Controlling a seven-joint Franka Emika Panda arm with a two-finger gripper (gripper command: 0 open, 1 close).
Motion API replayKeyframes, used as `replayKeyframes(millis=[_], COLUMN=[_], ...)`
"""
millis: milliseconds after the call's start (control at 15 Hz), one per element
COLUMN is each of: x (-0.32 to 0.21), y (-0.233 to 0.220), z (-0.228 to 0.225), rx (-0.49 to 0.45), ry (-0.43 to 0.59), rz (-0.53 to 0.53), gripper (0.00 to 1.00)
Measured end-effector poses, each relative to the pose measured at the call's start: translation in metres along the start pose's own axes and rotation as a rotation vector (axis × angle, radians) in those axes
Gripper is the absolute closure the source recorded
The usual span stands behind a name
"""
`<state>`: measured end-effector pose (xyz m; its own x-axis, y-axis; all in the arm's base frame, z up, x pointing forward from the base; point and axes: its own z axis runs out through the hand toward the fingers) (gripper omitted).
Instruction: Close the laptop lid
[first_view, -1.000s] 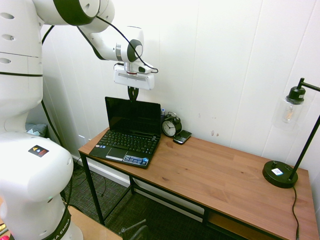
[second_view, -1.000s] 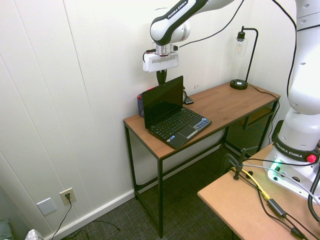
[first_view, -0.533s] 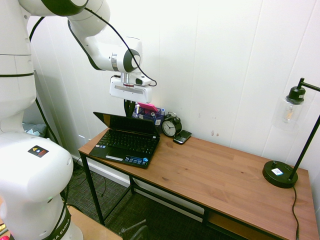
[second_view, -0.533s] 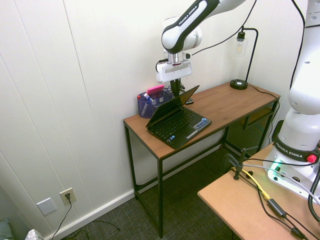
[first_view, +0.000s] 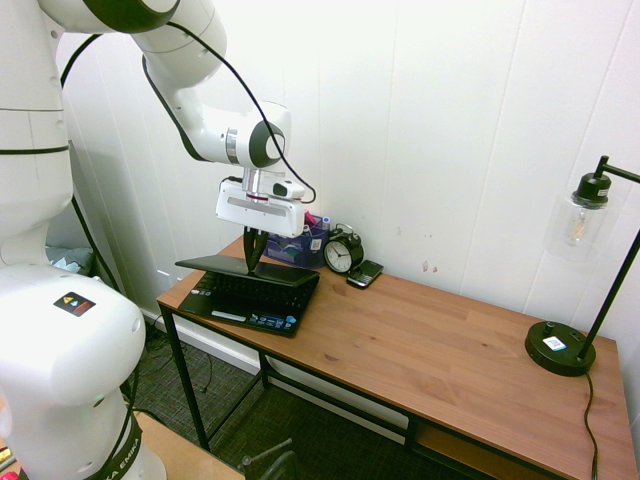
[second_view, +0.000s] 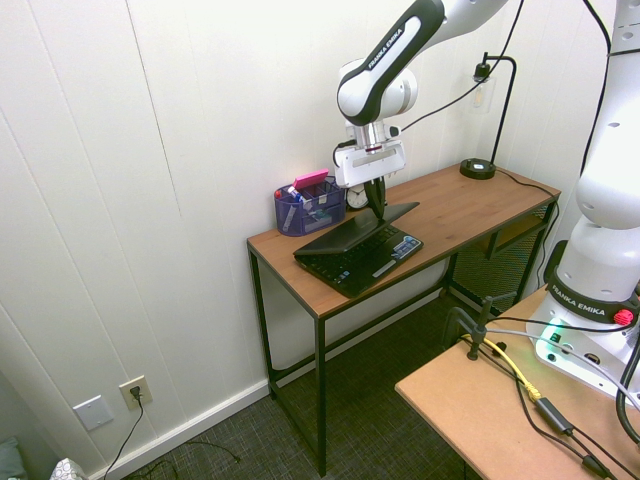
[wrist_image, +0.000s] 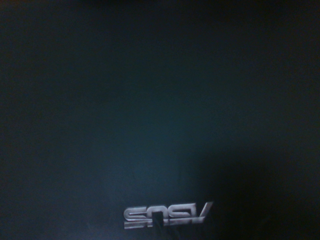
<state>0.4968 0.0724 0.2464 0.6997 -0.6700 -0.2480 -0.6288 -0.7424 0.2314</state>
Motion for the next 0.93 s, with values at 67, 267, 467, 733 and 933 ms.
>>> replayKeyframes(millis=[67, 267, 467, 733, 933], x=[0.001, 0.005, 0.016, 0.039, 0.046], y=[0.000, 0.003, 0.008, 0.001, -0.010], z=[0.006, 0.019, 0.035, 0.067, 0.082], rx=[-0.006, -0.002, 0.005, -0.001, -0.006], ry=[-0.018, -0.072, -0.125, -0.183, -0.206], rz=[-0.007, -0.045, -0.076, -0.101, -0.103], gripper=[1.00, 1.00, 1.00, 1.00, 1.00])
